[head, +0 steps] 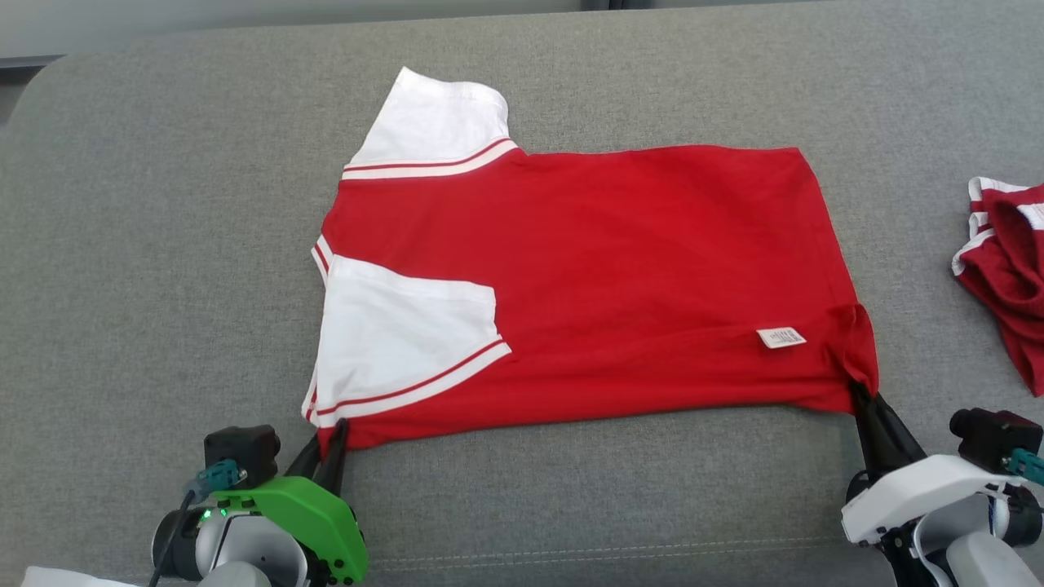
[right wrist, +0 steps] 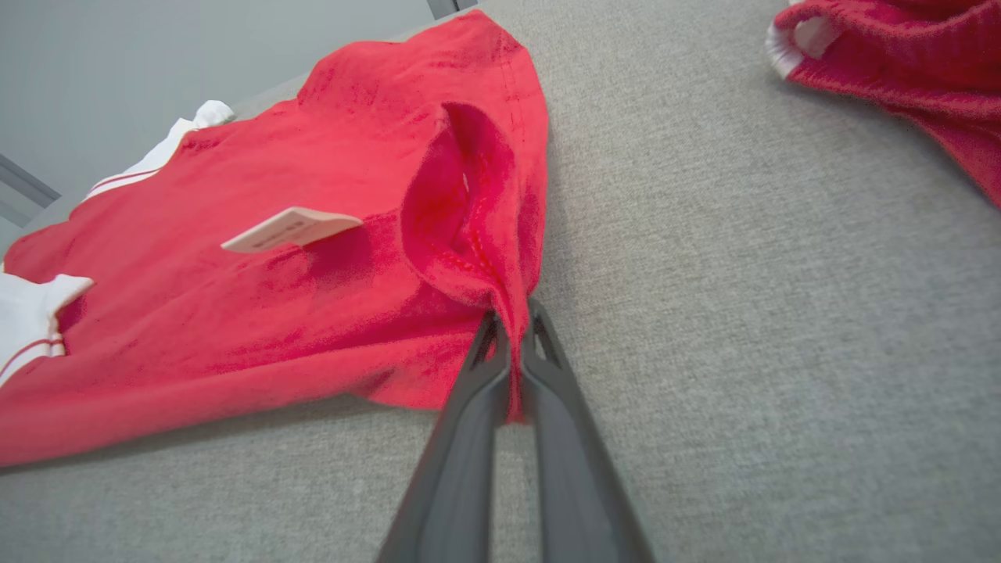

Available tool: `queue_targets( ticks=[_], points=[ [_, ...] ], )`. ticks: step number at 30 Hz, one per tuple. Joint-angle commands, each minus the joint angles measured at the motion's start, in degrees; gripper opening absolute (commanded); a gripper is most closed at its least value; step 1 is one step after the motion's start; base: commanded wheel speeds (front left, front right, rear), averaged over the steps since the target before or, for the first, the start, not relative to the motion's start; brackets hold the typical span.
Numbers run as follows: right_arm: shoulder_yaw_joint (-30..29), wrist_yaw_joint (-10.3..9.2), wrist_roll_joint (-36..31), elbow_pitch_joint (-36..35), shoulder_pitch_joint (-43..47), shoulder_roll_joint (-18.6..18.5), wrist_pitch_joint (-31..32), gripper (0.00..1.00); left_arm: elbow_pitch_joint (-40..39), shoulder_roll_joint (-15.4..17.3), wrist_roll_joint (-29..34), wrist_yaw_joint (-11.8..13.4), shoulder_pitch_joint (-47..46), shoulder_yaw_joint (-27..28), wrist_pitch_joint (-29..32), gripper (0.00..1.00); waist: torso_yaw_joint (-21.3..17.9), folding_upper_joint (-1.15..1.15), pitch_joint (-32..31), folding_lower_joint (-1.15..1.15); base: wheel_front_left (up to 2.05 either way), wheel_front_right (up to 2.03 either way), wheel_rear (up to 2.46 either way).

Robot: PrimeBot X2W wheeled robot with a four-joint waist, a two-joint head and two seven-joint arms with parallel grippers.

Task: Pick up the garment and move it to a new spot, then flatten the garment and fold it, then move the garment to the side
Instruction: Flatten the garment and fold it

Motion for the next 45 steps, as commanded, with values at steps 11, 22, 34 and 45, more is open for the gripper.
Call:
queue_targets(
  ticks=[11, 22, 34, 45],
  points=[
    [-6.32, -0.10, -0.99, -10.43, 11.82, 3.10, 6.64, 0.00, -10.57, 3.72, -3.30, 4.02, 8.21, 0.52, 5.74, 0.00, -0.36, 0.00, -1.37, 0.00, 0.00, 0.00, 0.00],
    [-9.43, -0.08, -3.03, -12.45, 12.25, 4.49, 8.57, 1.00, -13.16, 3.63, -4.78, 5.29, 10.23, 1.07, 6.59, 1.00, -0.51, 0.00, -2.26, 0.00, 0.00, 0.00, 0.00],
    [-14.41, -0.08, -5.20, -17.90, 5.70, 2.42, 6.00, 1.00, -16.22, 4.78, -0.25, 7.49, 3.37, 5.88, -1.94, 1.00, -1.38, 0.00, -2.99, 0.00, 0.00, 0.00, 0.00],
    [-12.36, -0.07, -7.03, -14.21, -12.05, -2.69, 8.58, 1.00, -13.76, 6.06, 2.05, 0.89, -19.99, 4.94, 3.86, 1.00, -2.81, 0.00, 2.99, 0.00, 0.00, 0.00, 0.00]
  ],
)
